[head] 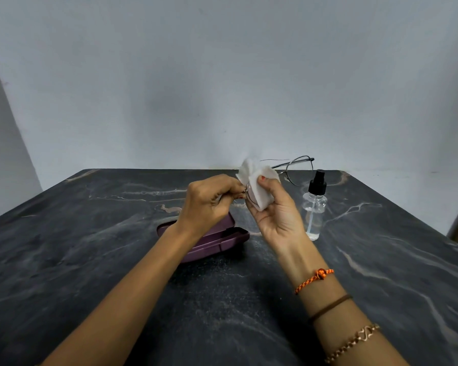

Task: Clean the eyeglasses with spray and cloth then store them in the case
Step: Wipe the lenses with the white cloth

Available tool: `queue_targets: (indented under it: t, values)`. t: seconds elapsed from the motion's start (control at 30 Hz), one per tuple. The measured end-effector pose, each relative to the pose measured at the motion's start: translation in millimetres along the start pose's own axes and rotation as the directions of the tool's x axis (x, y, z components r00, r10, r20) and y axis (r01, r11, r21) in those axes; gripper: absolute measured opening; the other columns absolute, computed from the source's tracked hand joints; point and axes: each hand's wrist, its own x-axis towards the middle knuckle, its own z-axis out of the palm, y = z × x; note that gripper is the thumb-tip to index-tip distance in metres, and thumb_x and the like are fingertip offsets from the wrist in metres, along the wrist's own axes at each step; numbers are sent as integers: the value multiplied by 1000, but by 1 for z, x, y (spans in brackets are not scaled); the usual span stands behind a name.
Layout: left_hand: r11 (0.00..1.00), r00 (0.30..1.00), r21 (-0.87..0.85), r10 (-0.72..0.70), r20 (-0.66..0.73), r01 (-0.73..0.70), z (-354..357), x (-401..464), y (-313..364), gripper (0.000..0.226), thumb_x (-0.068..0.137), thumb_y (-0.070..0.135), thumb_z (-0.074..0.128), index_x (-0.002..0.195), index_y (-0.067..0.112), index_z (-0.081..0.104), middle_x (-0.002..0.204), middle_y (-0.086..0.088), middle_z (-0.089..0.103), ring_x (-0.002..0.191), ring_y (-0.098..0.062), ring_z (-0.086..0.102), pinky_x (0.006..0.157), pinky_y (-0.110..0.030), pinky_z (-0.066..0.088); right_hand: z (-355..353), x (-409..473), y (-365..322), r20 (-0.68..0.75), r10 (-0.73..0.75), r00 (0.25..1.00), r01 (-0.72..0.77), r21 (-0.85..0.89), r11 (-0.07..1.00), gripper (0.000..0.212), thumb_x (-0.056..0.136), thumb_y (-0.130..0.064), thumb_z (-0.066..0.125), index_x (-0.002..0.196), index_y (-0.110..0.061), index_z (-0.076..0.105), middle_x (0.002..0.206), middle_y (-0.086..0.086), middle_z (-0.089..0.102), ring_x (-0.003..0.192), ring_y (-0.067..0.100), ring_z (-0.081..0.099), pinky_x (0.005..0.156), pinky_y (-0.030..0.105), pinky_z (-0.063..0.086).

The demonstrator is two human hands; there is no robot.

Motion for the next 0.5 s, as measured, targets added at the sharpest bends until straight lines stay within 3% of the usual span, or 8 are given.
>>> queue_targets:
  t: [0.13,0.2,0.33,0.5]
  values:
    - [1000,1000,3,1,-16,-1,-4,1,-1,4,71,-8,63,69,-6,66,68,-16,69,71,-13,62,62,-19,54,-4,4,-4,53,-5,999,17,-232,973,9,82,3,55,79,-3,61,64,5,70,59,12,67,55,21,55]
    - [1000,1000,12,-6,-26,6,-5,2,-1,9,73,-3,59,68,-6,66,68,-16,69,70,-13,61,60,-19,53,-4,5,-3,30,10,999,-2,-258,966,8,81,5,57,79,-2,61,64,4,70,58,11,67,54,20,55]
    - [1000,1000,18,-25,-16,25,-5,-1,-3,18,76,5,54,69,-6,67,68,-15,69,69,-13,61,56,-25,53,-4,6,-1,-43,83,996,-85,-52,995,13,78,15,54,80,2,56,85,14,61,77,22,61,53,25,56]
    - [999,999,-6,-45,-1,45,-2,-3,-5,12,74,5,59,69,-3,66,69,-14,69,68,-13,62,55,-30,53,-2,6,-1,-20,67,998,-65,86,994,20,78,20,48,85,2,54,91,16,60,83,24,59,57,32,57]
